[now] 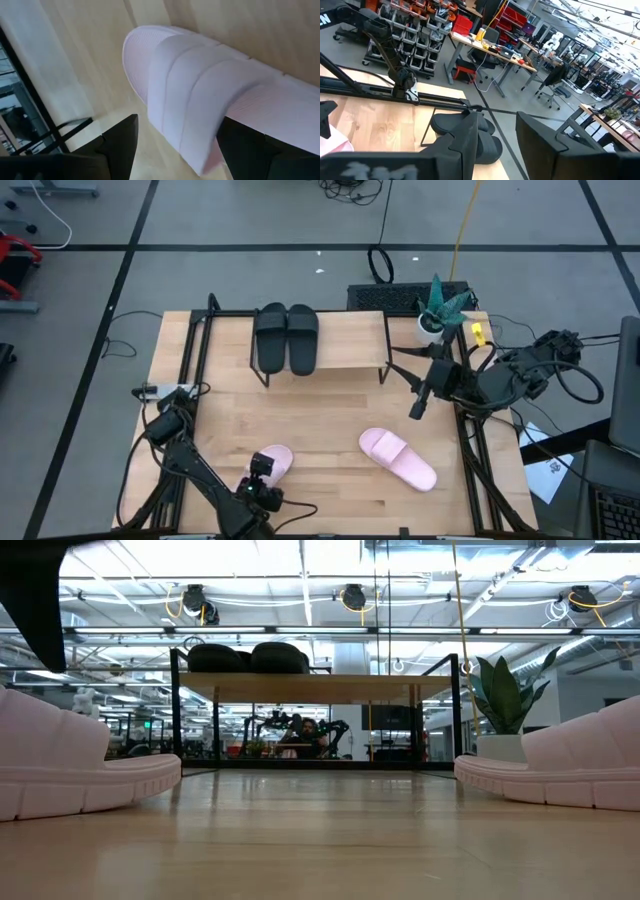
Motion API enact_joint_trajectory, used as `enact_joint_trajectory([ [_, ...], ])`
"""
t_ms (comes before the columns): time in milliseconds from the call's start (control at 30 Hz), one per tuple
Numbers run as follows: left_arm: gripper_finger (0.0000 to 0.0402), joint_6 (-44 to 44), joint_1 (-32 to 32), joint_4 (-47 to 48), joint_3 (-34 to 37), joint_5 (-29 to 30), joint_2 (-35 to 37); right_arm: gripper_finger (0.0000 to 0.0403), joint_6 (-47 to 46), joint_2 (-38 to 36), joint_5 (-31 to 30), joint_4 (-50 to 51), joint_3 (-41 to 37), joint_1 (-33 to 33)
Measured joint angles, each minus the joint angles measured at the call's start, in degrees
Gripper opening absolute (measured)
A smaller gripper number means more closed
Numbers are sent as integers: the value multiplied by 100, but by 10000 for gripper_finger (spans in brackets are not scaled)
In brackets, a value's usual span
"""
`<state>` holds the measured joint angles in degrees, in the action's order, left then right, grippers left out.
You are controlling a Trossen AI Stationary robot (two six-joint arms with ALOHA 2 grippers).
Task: Pick and place slides into the shelf
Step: Put the left pink slipper on the shelf
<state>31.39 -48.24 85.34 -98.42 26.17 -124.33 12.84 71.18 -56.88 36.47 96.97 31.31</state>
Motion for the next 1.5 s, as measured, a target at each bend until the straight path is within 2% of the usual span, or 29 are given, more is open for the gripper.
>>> enact_joint_trajectory([
  [267, 257, -20, 18, -76, 352, 163, 2, 125, 0, -1, 1, 0, 0, 0],
  [367, 242, -94, 44, -224, 454, 164, 2, 125, 0, -1, 2, 2, 0, 0],
  [467, 195, -91, 111, -239, 462, 67, 2, 125, 1, -1, 2, 2, 0, 0],
  [633, 47, -212, 321, -244, 374, -593, 2, 125, 1, -1, 2, 0, 0, 0],
  [700, 15, -336, 398, -202, 250, -797, 2, 125, 0, -1, 2, 2, 0, -2],
  [1000, 3, -370, 655, 505, -588, -616, 45, 125, 13, -1, 2, 2, 0, -2],
  [1200, 2, 2, 922, 478, -1218, -295, 561, 125, 35, -1, 2, 7, 0, -2],
  [1333, 1, 517, 1238, 469, -1883, 269, 949, 125, 63, -1, 2, 11, 0, -2],
  [1500, 1, 619, 1687, 461, -3186, 1246, 1092, 125, 295, -1, -179, -183, 0, -2],
])
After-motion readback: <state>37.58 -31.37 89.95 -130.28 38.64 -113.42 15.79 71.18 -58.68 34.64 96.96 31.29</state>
